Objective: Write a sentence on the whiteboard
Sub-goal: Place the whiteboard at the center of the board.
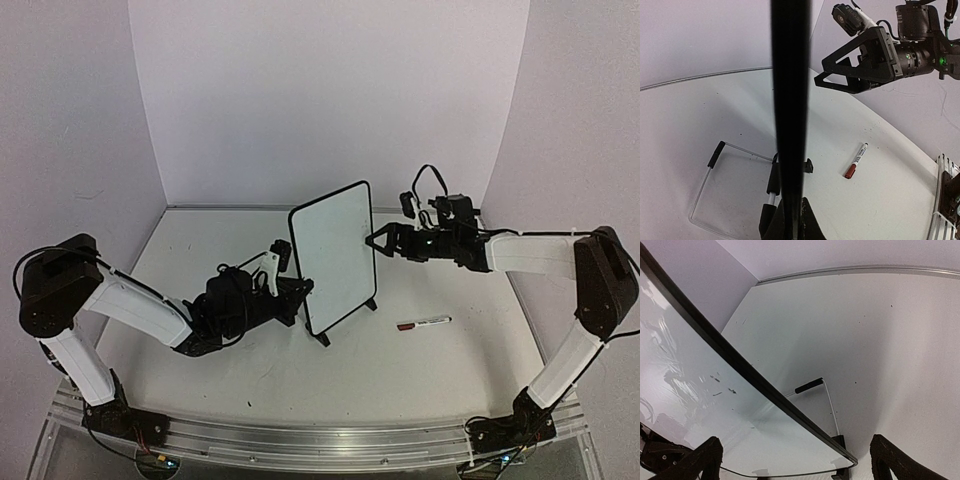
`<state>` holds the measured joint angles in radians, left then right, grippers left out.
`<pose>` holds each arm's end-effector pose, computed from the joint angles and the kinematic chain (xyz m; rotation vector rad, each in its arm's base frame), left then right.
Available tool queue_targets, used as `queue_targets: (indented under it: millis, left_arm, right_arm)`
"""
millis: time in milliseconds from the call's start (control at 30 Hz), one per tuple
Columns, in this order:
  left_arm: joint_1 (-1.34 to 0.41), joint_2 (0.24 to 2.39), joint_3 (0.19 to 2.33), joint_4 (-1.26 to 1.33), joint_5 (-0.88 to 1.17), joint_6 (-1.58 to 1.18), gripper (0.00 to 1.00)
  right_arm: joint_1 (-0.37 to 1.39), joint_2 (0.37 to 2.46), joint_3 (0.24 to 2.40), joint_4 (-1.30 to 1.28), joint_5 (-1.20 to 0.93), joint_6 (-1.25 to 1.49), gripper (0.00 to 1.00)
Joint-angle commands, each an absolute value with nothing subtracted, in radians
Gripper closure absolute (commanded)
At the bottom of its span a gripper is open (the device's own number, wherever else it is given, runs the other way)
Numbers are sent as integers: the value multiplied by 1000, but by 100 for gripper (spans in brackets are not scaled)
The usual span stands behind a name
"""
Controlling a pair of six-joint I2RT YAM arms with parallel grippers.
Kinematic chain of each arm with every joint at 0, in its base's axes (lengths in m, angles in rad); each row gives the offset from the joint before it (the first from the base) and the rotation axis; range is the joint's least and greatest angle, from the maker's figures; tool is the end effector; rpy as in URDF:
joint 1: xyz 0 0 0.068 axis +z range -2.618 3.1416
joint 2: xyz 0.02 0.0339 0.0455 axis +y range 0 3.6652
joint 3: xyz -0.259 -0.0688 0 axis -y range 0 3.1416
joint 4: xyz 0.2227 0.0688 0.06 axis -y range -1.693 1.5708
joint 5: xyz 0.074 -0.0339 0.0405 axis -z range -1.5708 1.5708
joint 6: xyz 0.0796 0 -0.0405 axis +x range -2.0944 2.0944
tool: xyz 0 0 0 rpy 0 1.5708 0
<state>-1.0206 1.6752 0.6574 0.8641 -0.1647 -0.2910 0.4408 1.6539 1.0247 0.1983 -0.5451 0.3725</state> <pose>0.2024 -0.3049 0.1897 0.5202 1.7170 -0.8182 0.3314 0.2020 0.2297 -0.4398 2.0493 1.0526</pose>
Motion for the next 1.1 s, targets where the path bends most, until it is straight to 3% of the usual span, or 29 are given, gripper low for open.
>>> queue_targets:
  millis: [0, 600, 1067]
  left_arm:
    - [-1016, 1674, 640, 828, -218, -293, 98]
    - [-1016, 1675, 603, 786, -216, -332, 86]
    - [-1017, 1617, 565, 733, -255, -354, 60]
  right_arm:
    - [436, 1603, 1003, 239, -519, 380, 2]
    - [436, 1584, 942, 268, -525, 396, 2]
    - [437, 1559, 818, 226, -515, 326, 5]
